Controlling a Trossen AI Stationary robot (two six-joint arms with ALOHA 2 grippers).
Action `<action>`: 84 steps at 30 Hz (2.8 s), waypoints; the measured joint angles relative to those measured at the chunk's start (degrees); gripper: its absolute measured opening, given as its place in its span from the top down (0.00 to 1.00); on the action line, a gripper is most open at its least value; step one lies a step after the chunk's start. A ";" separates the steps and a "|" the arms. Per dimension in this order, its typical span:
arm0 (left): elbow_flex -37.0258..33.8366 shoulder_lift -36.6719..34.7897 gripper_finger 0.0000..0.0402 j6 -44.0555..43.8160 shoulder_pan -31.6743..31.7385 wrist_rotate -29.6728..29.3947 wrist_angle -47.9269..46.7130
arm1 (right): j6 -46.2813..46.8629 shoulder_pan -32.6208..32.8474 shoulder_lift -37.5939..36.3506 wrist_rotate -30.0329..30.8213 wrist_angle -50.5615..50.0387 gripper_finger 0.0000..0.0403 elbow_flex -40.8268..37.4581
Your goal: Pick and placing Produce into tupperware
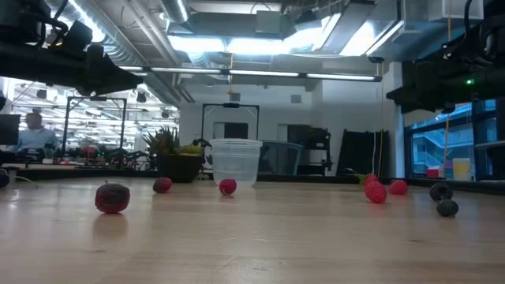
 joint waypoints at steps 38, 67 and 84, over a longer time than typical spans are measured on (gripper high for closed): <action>0.02 0.01 0.47 0.01 0.02 0.00 0.00 | 5.02 2.63 8.43 -15.58 1.90 0.45 9.12; 0.02 0.02 0.47 4.86 0.02 -8.16 1.18 | 8.53 10.99 62.56 -4.31 -16.82 0.45 33.66; 0.02 0.02 0.47 4.79 0.02 -8.18 3.41 | 14.33 6.75 78.13 0.98 -39.04 0.45 42.51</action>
